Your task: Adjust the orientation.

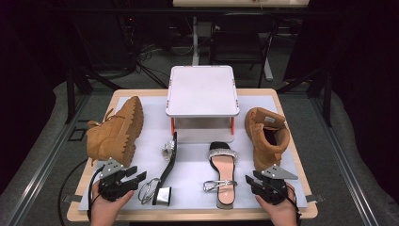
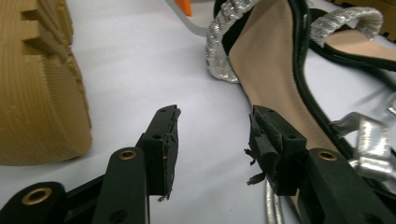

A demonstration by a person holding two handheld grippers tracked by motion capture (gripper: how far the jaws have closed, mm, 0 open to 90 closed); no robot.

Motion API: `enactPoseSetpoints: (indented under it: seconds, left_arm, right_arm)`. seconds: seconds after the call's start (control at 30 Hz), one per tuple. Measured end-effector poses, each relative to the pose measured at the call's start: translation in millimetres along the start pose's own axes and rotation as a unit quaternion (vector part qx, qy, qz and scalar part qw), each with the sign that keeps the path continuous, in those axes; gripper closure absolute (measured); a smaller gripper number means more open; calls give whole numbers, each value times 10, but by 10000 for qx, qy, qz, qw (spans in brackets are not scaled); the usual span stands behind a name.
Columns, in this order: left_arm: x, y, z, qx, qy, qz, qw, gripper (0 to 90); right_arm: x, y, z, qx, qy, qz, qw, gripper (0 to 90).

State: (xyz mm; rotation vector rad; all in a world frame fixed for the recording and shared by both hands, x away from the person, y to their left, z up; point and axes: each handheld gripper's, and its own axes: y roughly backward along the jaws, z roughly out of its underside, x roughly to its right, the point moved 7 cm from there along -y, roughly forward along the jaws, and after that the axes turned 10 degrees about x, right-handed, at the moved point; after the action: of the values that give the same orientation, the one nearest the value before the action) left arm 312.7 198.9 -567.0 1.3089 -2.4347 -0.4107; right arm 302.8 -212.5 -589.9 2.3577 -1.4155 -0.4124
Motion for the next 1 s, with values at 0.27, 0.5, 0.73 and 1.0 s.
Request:
enactPoseSetpoints:
  seconds: [0.27,0.5,0.73,1.0]
  left_arm:
    - [77,23,-38,44,20,128,9999,529]
    - [163,119,-143,138,15,260,9996,539]
    - [310,130,-188,149,-27,434,9989,547]
    - [448,85,-228,144,-130,580,9981,547]
  right_arm:
    - [-13,-1,4,-35,-59,-60,10000,592]
    - [-5,7,4,-41,-82,-35,10000,588]
    - [-15,3,3,-32,-93,-56,9999,584]
    - [-25,-1,-15,41,-161,-96,9998,572]
